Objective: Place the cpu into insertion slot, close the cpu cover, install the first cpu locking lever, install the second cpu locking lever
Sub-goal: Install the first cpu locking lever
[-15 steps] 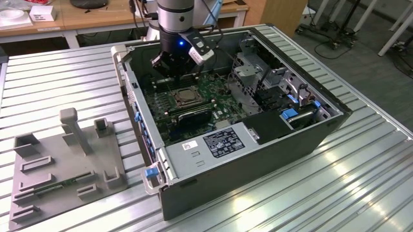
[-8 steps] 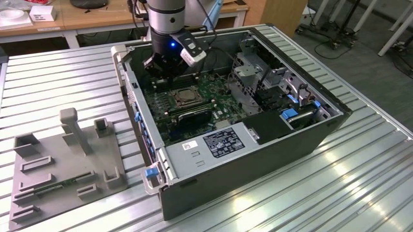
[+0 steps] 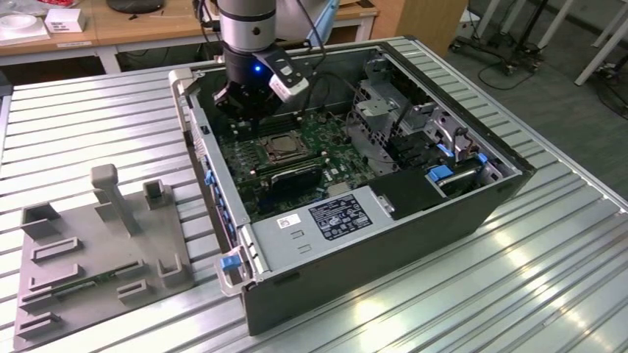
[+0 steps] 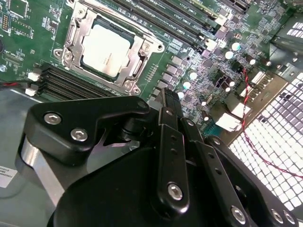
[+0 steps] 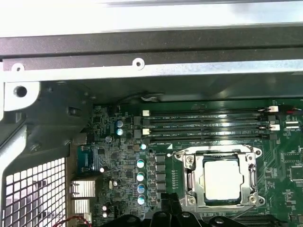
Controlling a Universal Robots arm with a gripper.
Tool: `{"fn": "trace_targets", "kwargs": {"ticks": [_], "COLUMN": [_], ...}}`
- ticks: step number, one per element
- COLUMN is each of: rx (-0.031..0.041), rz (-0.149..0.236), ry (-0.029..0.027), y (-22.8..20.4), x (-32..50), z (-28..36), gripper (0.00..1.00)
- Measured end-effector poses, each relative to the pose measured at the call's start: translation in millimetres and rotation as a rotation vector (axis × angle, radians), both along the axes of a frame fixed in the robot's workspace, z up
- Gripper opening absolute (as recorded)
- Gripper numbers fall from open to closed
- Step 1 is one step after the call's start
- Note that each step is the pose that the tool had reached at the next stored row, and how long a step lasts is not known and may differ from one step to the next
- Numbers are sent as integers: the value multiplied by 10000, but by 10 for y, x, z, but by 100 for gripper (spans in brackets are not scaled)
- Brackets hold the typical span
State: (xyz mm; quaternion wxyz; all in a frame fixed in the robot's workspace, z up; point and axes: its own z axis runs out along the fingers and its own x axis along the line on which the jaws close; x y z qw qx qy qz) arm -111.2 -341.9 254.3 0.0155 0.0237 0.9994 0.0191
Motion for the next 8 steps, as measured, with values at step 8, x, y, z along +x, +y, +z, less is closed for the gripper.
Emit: {"fn": "trace_targets", "kwargs": {"ticks": [8], "rx": [1], "rz": [-1], "ry": [-5], "y": [1], "x": [0], "z": [36], "gripper": [11]}}
